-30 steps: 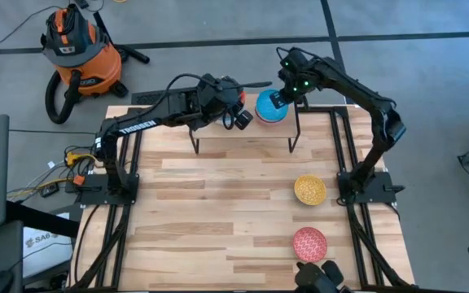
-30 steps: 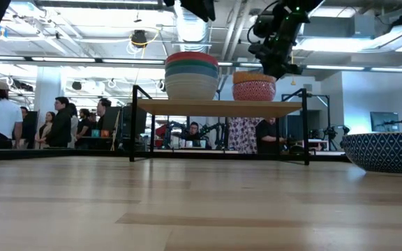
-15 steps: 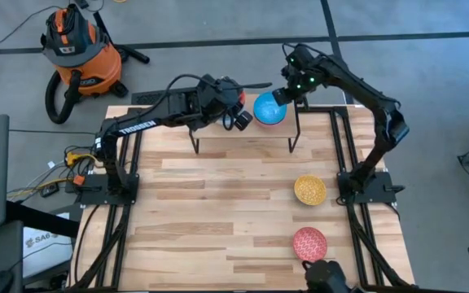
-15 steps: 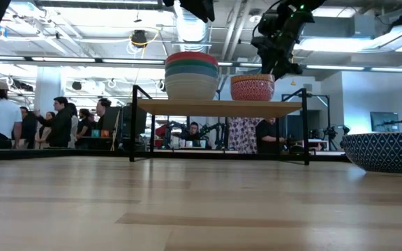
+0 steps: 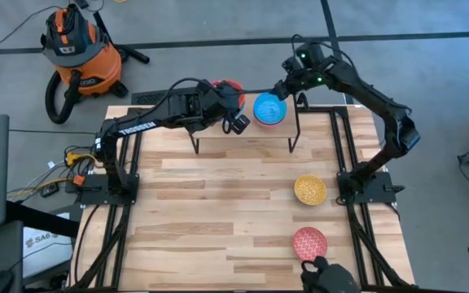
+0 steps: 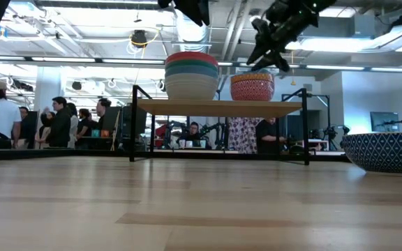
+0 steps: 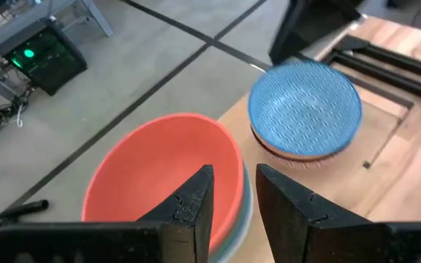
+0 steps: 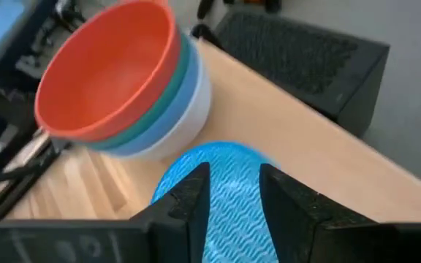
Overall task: Place and stack bowls onto a shelf
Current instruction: Stack the light blue patterned bowl on top of the blue patterned bowl on the shelf, then stack the red bowl on top of the light blue patterned bowl on the shelf
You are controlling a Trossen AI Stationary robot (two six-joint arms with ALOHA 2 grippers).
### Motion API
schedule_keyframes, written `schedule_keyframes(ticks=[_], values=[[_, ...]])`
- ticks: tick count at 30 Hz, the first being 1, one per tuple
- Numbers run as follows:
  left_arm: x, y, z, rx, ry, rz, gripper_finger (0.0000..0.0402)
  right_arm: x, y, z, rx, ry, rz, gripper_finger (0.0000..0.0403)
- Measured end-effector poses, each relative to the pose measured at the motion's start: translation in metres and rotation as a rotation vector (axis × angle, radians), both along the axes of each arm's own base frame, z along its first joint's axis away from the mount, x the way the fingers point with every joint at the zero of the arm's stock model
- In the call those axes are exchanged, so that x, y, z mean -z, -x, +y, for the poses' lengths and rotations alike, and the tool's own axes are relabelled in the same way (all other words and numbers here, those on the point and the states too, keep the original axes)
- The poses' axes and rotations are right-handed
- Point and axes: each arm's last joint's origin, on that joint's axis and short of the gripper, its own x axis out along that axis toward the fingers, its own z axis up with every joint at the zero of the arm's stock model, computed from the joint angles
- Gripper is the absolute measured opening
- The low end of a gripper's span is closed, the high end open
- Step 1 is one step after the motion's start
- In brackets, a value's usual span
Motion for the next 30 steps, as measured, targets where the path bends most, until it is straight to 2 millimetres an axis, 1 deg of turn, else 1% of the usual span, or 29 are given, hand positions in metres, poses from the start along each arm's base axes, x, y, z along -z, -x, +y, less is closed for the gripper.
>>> schedule_keyframes(ticks=[5, 7, 13, 16, 18, 21, 25, 27, 30], values=[[0.002, 0.001, -0.006, 0.007, 0.015, 0.022, 0.0093, 0.015, 0.002, -0.006, -0.005, -0.006, 0.026, 0.0129], [0.003, 0.001, -0.007, 0.004, 0.024, 0.021, 0.0093, 0.017, 0.002, -0.007, -0.006, 0.0, 0.024, 0.0124], [0.003, 0.001, -0.009, -0.004, 0.033, 0.007, 0.0093, 0.027, 0.009, -0.012, 0.014, -0.014, 0.032, 0.0121], [0.003, 0.001, -0.01, -0.003, 0.042, 0.0, 0.0093, 0.034, 0.01, -0.012, 0.011, -0.031, 0.051, 0.0121], [0.004, 0.001, -0.012, 0.001, 0.044, 0.001, 0.0093, 0.034, 0.011, -0.011, 0.006, -0.032, 0.058, 0.0121], [0.004, 0.0, -0.015, 0.008, 0.044, 0.002, 0.0093, 0.027, 0.014, -0.007, 0.006, -0.013, 0.042, 0.0121], [0.004, -0.001, -0.019, 0.009, 0.054, -0.011, 0.0093, 0.004, 0.025, 0.007, 0.006, 0.048, -0.008, 0.0121], [0.004, -0.001, -0.022, 0.014, 0.058, -0.016, 0.0093, -0.008, 0.035, 0.02, 0.007, 0.062, -0.022, 0.0121], [0.004, -0.002, -0.027, 0.019, 0.069, -0.031, 0.0093, -0.027, 0.049, 0.045, -0.008, 0.076, -0.034, 0.0121]])
